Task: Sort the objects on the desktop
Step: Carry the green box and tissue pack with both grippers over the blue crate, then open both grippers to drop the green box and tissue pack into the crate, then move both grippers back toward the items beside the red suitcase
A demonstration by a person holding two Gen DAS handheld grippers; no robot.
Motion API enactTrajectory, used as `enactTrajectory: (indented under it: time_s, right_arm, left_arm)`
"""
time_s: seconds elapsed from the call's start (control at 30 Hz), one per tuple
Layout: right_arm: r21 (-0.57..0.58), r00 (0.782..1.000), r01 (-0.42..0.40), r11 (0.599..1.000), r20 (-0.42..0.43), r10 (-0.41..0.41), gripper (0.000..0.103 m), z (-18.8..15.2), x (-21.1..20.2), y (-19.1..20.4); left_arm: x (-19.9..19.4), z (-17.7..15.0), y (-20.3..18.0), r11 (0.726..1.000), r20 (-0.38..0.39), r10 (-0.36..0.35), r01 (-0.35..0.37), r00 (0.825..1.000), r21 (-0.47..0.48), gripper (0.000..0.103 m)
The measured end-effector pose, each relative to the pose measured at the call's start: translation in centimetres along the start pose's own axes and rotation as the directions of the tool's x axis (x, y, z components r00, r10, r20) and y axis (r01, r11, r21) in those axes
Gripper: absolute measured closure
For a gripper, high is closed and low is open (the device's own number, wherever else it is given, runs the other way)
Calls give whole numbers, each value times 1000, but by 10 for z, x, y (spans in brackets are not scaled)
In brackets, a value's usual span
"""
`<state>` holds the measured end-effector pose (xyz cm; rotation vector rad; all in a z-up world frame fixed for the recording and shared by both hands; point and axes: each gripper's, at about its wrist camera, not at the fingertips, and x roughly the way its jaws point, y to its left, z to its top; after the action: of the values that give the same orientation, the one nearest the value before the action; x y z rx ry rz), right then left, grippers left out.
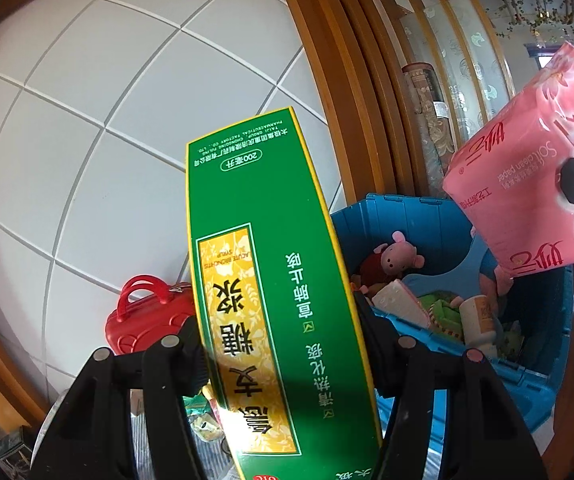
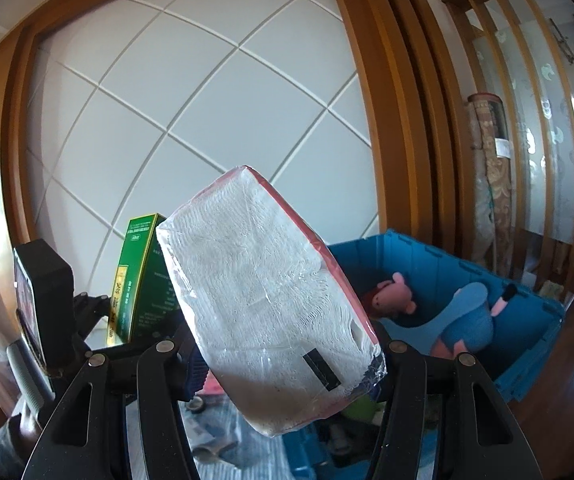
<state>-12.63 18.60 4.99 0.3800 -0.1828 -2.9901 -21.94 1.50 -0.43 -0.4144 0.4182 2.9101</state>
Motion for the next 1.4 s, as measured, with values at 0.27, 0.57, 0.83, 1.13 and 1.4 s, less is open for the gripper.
enactTrajectory:
  time_s: [0.27, 0.57, 0.83, 1.13, 1.4]
  right_arm:
    - [9, 1000, 25, 1000, -3, -25, 45, 13, 12, -57]
    - [59, 996, 82, 995, -48, -80, 44, 47, 72, -122]
    - [65, 984, 174, 983, -44, -171, 25, 89, 118, -157]
    - [76, 996, 91, 993, 10, -92, 14, 72, 86, -148]
    - [44, 997, 55, 998, 56, -57, 3, 41, 57, -116]
  left_arm:
    - [30, 27, -46, 1000, -7, -15, 15, 1000, 20, 44]
    - [97, 91, -82, 992, -68, -97, 102, 993, 72, 39]
    - [137, 133, -93, 992, -66, -105, 109, 992, 59, 7]
    - [110, 97, -80, 997, -39, -68, 70, 997, 36, 2]
    - [78, 60, -60, 1000, -46, 27, -27, 999, 7, 2]
